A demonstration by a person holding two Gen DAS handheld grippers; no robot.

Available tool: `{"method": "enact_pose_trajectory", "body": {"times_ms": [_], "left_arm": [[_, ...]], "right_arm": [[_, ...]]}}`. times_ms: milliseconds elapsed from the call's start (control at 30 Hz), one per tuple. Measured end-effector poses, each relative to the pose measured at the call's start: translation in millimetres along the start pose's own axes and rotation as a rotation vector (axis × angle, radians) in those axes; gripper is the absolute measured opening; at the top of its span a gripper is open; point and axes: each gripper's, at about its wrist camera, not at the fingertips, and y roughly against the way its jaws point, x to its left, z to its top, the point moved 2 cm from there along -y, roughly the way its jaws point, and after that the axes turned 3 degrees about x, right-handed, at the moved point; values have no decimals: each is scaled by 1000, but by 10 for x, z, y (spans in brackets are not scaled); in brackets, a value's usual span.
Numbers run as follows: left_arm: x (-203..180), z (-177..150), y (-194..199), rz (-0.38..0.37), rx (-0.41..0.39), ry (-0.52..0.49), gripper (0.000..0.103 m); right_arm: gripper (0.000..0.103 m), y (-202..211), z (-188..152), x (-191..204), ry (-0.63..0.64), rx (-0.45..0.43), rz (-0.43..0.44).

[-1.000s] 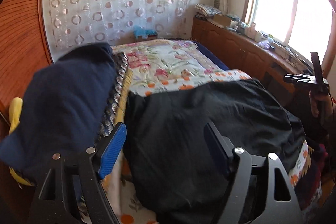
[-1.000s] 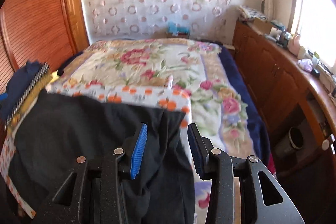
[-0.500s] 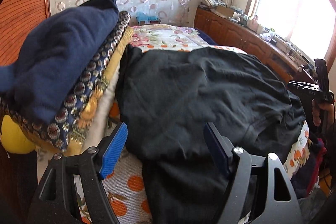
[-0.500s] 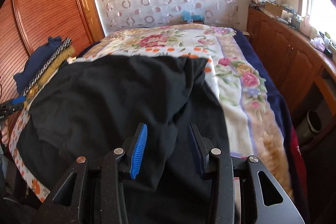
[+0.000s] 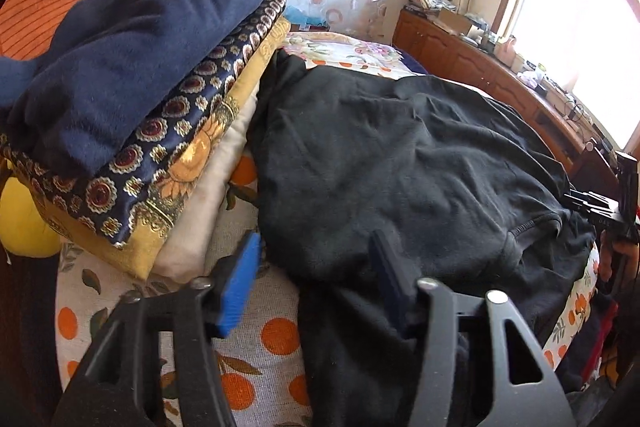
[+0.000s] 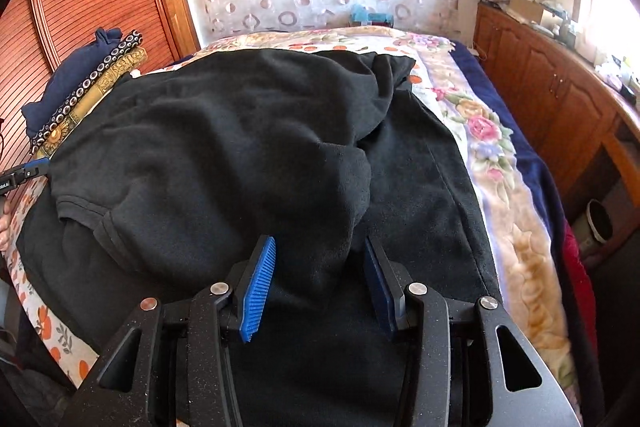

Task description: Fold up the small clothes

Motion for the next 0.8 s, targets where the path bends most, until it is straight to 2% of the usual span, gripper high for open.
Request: {"method": "enact_pose_trajectory", "body": {"times_ms": [133, 233, 333, 500, 567, 600, 633, 800], "left_arm": [[-14, -26, -72, 18, 26, -7, 55], [-25, -24, -109, 19, 34, -13, 55], [-67, -5, -84, 26, 23, -30, 35], [-171, 29, -21, 46, -9, -87, 23], [-206, 50, 4, 44, -29, -103, 17], [-224, 63, 9, 34, -28, -107, 15], [-237, 77, 16, 29, -30, -111, 13], [-278, 165, 99, -2, -61, -107, 9]], "right_arm": [[47, 42, -18, 18, 12, -11, -21], [47, 70, -28, 27, 11, -17, -1], [47, 56, -52, 51, 18, -19, 8], [32, 3, -147, 125, 35, -18, 10], [20, 12, -150, 147, 47, -21, 4], [18, 18, -151, 157, 52, -24, 4], [10, 23, -148, 157, 55, -26, 6], [4, 85, -123, 151, 61, -55, 21]]}}
